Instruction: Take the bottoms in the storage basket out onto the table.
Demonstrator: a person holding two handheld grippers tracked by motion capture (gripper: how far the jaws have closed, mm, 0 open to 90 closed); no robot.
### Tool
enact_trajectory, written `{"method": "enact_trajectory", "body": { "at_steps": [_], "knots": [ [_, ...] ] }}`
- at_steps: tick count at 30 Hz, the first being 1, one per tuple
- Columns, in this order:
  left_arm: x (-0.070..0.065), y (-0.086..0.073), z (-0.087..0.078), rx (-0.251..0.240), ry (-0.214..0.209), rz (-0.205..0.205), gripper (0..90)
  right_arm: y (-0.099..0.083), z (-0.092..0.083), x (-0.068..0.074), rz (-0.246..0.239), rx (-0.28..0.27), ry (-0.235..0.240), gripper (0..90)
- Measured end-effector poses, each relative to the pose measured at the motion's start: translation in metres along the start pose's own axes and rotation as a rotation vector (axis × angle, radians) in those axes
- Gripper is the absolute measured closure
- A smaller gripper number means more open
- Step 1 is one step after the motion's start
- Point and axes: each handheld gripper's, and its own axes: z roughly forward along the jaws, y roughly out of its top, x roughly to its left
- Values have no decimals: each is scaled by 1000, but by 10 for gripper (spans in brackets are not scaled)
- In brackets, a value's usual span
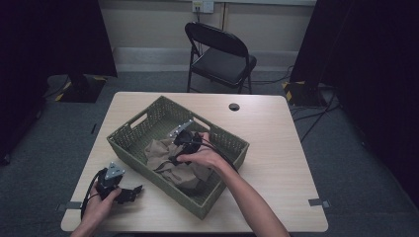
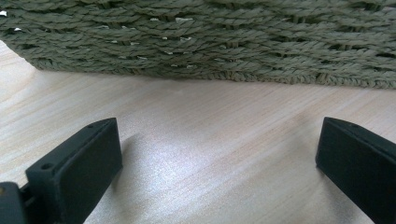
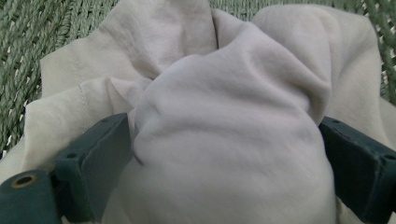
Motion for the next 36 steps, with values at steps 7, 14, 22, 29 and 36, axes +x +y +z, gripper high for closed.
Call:
{"method": "enact_trajectory", "body": {
  "at_steps": [7, 14, 22, 29, 36],
  "knots": [
    [0, 0, 0, 0, 0, 0, 0, 9, 4, 1, -5, 128, 18, 159],
    [0, 0, 0, 0, -1, 0, 0, 16, 0, -2, -35, 152, 17, 501],
    [0, 0, 0, 1, -4, 3, 0, 21, -5, 0, -46, 139, 8, 679],
    [1, 0, 0, 1, -7, 6, 0, 22, -17, -3, -34, 70, 42, 825],
    [1, 0, -1, 1, -8, 9, 0, 22, -36, -7, -32, -22, 27, 843]
  ]
}}
